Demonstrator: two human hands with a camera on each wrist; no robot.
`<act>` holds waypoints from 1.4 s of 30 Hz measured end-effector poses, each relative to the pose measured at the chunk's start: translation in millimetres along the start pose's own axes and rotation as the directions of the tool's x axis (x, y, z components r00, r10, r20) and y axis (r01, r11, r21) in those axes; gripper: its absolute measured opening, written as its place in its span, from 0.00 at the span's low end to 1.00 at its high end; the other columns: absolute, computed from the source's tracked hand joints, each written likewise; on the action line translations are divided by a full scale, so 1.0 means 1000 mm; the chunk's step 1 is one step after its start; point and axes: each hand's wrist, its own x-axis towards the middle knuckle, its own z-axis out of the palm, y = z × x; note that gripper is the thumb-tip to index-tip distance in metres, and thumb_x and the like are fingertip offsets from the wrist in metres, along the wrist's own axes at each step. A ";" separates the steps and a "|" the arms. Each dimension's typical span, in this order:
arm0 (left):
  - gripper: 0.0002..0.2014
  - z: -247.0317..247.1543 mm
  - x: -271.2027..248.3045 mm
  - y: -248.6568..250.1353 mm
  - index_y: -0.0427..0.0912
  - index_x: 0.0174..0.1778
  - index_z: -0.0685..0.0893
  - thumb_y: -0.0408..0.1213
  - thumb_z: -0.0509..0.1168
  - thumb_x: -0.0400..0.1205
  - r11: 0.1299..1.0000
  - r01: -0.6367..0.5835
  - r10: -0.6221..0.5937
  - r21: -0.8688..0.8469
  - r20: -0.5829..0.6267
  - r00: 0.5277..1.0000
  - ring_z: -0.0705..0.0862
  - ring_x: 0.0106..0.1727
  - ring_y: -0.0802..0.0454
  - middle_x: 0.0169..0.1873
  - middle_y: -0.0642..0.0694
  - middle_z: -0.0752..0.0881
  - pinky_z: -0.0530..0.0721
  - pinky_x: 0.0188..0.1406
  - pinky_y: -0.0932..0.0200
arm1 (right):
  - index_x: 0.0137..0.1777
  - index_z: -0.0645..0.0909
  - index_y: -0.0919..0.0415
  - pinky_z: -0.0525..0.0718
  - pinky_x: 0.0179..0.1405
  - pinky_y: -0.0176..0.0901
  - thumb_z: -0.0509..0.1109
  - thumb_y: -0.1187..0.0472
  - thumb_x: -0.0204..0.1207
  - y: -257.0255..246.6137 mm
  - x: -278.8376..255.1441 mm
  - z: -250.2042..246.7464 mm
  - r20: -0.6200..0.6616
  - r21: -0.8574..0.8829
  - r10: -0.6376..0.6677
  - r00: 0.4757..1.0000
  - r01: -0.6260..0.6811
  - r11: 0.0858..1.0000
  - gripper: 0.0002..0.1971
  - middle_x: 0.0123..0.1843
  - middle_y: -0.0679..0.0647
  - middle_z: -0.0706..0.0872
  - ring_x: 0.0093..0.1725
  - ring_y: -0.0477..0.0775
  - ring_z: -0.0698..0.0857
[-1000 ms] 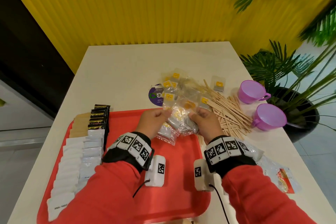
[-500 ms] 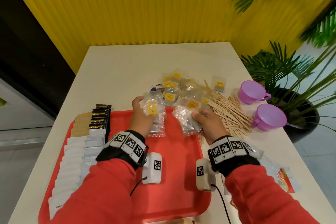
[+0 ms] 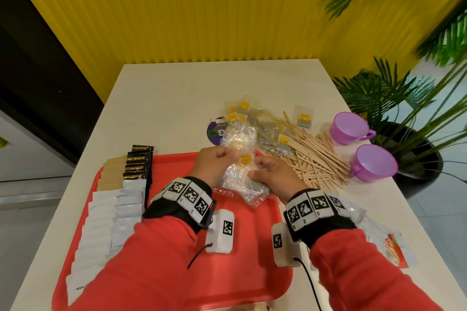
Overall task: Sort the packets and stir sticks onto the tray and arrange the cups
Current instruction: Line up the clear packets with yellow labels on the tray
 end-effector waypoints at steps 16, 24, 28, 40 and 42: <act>0.14 -0.013 0.004 -0.001 0.33 0.57 0.83 0.39 0.61 0.84 0.996 0.088 -0.088 -0.007 -0.119 0.989 0.77 0.43 0.51 0.42 0.45 0.80 0.74 0.33 0.65 | 0.33 0.75 0.61 0.78 0.30 0.39 0.69 0.73 0.74 0.003 0.010 -0.012 -0.169 0.184 0.029 0.985 0.002 0.983 0.11 0.22 0.45 0.82 0.22 0.43 0.80; 0.09 0.004 -0.001 -0.007 0.37 0.38 0.81 0.38 0.68 0.80 0.994 0.037 -0.030 -0.100 0.069 0.997 0.72 0.41 0.50 0.35 0.43 0.76 0.73 0.40 0.58 | 0.29 0.71 0.57 0.71 0.30 0.44 0.67 0.71 0.75 0.002 0.009 -0.008 -0.270 0.203 0.047 0.962 0.010 0.979 0.16 0.23 0.53 0.74 0.22 0.50 0.72; 0.11 0.000 0.004 -0.007 0.40 0.31 0.81 0.34 0.66 0.80 0.993 0.026 -0.030 -0.114 -0.032 0.999 0.72 0.34 0.53 0.30 0.45 0.76 0.72 0.32 0.65 | 0.30 0.77 0.57 0.74 0.34 0.45 0.68 0.70 0.75 0.000 0.009 -0.012 -0.316 0.226 0.084 0.945 -0.011 0.974 0.13 0.30 0.56 0.79 0.31 0.54 0.76; 0.11 0.008 0.003 -0.015 0.39 0.45 0.81 0.42 0.72 0.75 0.990 0.095 -0.081 -0.101 0.134 0.988 0.74 0.32 0.54 0.35 0.43 0.78 0.73 0.35 0.64 | 0.32 0.78 0.59 0.77 0.32 0.44 0.71 0.64 0.75 0.001 0.009 -0.004 -0.391 0.122 0.098 0.915 -0.054 0.991 0.11 0.29 0.55 0.81 0.29 0.52 0.78; 0.09 0.007 0.002 -0.015 0.35 0.37 0.80 0.36 0.72 0.77 0.994 0.088 -0.079 -0.068 0.128 0.989 0.72 0.19 0.61 0.24 0.46 0.77 0.71 0.22 0.71 | 0.31 0.76 0.57 0.80 0.36 0.50 0.71 0.61 0.75 0.000 0.011 -0.001 -0.400 0.094 0.088 0.912 -0.054 0.994 0.11 0.30 0.56 0.81 0.32 0.56 0.80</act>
